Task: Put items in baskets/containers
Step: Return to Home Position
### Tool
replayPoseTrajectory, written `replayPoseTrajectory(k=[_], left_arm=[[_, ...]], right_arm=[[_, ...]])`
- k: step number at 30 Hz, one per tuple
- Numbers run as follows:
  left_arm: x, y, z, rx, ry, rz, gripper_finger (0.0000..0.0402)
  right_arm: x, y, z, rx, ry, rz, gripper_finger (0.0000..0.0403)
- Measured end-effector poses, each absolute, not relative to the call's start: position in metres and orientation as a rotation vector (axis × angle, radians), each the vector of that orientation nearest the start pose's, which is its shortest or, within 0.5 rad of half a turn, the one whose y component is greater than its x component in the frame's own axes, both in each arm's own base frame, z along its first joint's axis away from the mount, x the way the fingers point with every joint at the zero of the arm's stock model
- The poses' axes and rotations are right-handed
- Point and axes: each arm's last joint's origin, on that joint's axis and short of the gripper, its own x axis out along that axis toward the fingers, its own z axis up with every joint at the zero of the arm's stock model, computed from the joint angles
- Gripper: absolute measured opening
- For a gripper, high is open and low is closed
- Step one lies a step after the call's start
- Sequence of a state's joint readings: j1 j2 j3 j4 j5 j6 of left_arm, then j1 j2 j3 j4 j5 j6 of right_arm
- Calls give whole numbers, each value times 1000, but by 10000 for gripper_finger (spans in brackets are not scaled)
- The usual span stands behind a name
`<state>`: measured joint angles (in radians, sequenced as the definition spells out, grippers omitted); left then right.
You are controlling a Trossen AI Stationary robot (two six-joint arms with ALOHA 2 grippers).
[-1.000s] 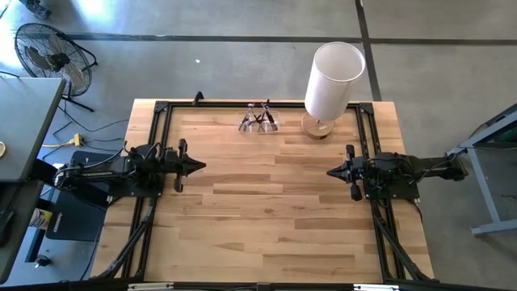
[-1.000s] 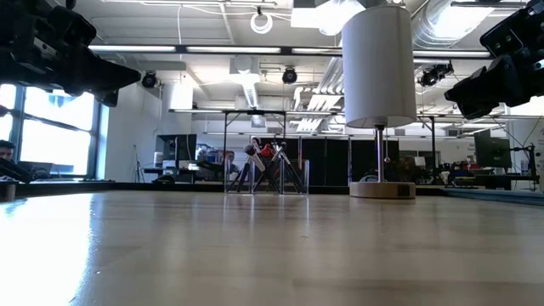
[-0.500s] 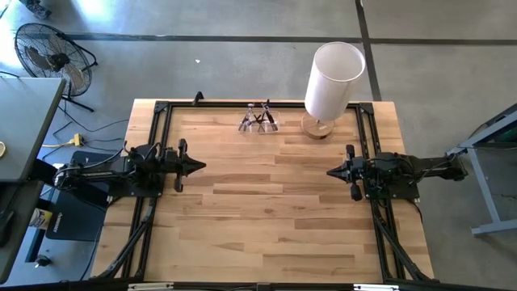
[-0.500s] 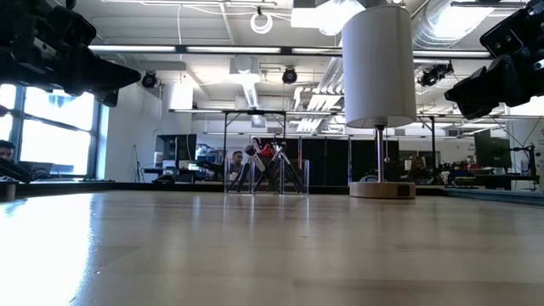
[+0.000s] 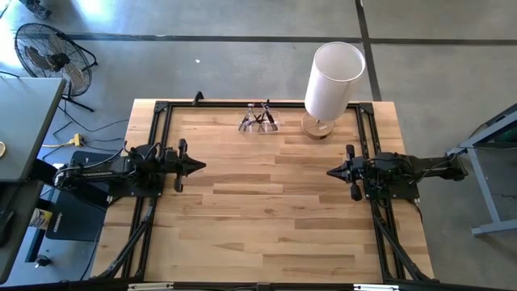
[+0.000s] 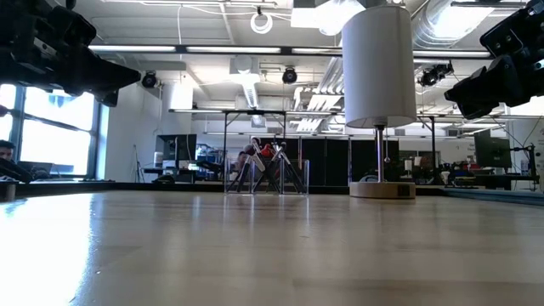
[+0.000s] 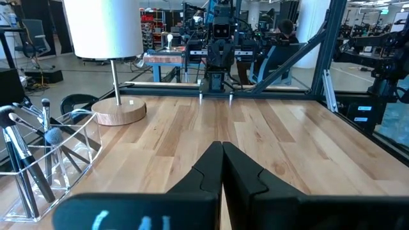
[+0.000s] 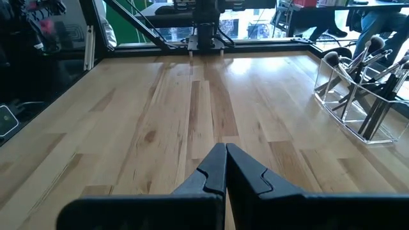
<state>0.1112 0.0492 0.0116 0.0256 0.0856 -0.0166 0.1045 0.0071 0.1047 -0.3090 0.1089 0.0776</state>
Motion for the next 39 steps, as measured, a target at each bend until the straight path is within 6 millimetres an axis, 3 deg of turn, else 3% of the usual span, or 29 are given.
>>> replayPoseTrajectory(k=[39], left_arm=[[100, 2, 166, -17, 13, -35, 0]], right_arm=[[88, 6, 169, 55, 210, -12, 1]])
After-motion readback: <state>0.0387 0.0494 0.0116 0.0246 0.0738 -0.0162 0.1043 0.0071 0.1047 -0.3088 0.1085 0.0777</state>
